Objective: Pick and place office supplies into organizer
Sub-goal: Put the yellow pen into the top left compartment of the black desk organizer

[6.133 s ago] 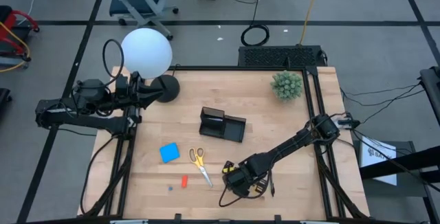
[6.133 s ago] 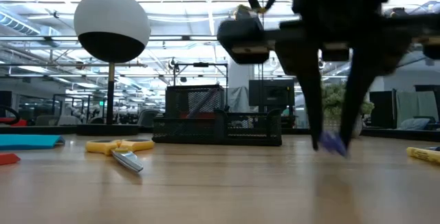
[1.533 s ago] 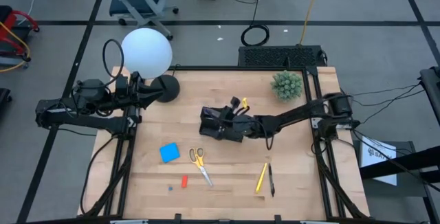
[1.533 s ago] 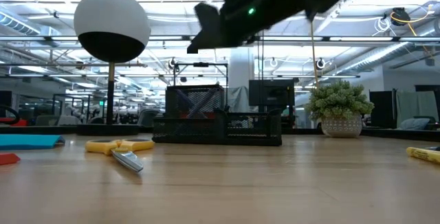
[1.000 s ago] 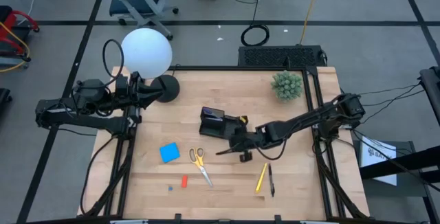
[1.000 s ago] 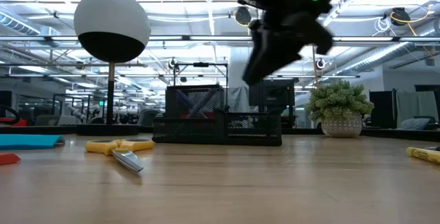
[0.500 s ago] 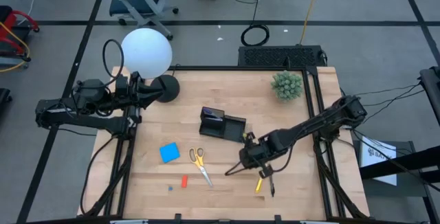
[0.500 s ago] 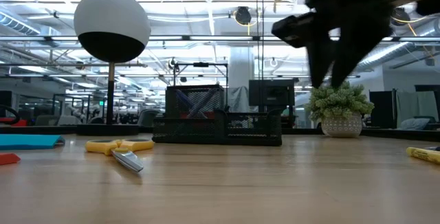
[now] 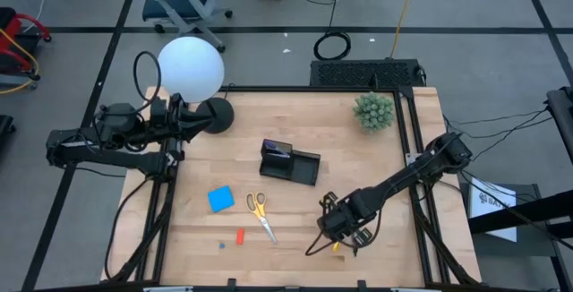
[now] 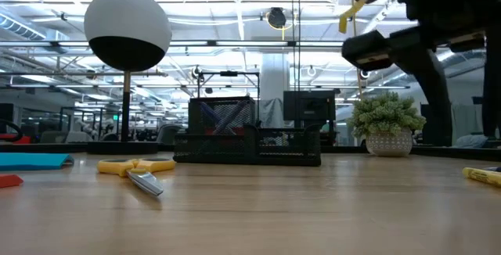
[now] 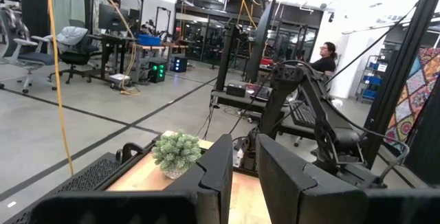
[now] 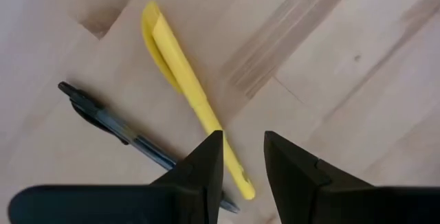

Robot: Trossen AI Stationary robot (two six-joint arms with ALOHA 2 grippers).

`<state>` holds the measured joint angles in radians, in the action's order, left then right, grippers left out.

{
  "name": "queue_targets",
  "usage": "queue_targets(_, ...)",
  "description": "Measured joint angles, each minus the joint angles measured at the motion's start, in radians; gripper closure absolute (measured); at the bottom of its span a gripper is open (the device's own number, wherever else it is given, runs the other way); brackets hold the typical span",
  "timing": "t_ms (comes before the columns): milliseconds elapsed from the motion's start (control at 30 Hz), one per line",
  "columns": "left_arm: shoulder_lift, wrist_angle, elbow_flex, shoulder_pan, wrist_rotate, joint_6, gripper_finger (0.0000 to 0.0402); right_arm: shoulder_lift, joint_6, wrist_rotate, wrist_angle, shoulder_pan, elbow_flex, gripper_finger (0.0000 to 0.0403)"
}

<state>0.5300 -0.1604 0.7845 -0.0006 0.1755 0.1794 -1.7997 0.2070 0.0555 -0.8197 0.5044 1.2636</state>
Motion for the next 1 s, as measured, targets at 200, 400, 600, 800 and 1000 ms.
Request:
queue_targets(200, 0.000, 0.000, 0.000, 0.000, 0.000, 0.000, 0.0330, -0.033, 0.038, 0.002, -0.010, 0.024, 0.007, 0.0303)
queue_targets(400, 0.000, 0.000, 0.000, 0.000, 0.000, 0.000, 0.0330, -0.032, 0.044, 0.002, -0.008, 0.037, 0.019, 0.0303)
queue_targets(600, 0.000, 0.000, 0.000, 0.000, 0.000, 0.000, 0.0330, -0.051, 0.055, 0.000, -0.012, 0.054, 0.023, 0.0303)
queue_targets(800, 0.000, 0.000, 0.000, 0.000, 0.000, 0.000, 0.0330, -0.136, 0.109, -0.003, -0.062, 0.084, 0.080, 0.0303)
queue_targets(1000, 0.000, 0.000, 0.000, 0.000, 0.000, 0.000, 0.0330, -0.167, 0.134, -0.006, -0.071, 0.087, 0.146, 0.0303)
